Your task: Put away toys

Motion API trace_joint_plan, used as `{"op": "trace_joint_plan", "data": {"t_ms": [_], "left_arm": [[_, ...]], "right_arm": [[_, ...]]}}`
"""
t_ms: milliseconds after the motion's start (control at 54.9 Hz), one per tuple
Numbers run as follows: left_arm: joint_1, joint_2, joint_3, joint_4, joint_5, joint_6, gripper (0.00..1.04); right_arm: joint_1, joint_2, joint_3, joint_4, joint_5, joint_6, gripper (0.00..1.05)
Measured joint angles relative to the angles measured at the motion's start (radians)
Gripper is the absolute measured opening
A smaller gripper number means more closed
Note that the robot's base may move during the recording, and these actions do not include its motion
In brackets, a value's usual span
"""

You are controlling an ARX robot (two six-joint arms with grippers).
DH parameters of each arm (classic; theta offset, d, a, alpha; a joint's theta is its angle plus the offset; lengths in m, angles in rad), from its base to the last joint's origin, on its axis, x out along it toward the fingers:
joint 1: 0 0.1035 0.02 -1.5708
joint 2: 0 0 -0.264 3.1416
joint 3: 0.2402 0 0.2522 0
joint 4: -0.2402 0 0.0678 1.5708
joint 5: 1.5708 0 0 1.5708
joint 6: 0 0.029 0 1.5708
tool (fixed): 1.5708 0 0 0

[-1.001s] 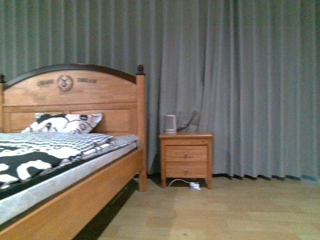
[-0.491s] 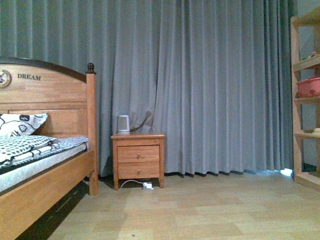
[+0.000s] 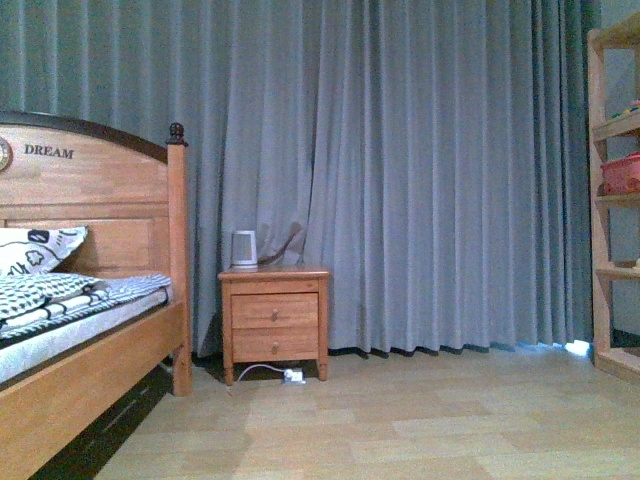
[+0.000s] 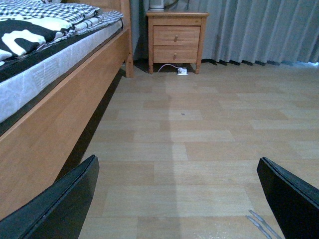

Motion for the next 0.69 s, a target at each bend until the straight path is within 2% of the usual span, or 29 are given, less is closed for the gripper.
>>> {"op": "trace_joint_plan", "data": {"t_ms": [692], "left_arm": [[0.0,0.0,0.0,0.0,0.0,0.0,0.99]], "right_arm": [[0.0,0.0,0.0,0.0,-0.001,0.0,0.1]]}}
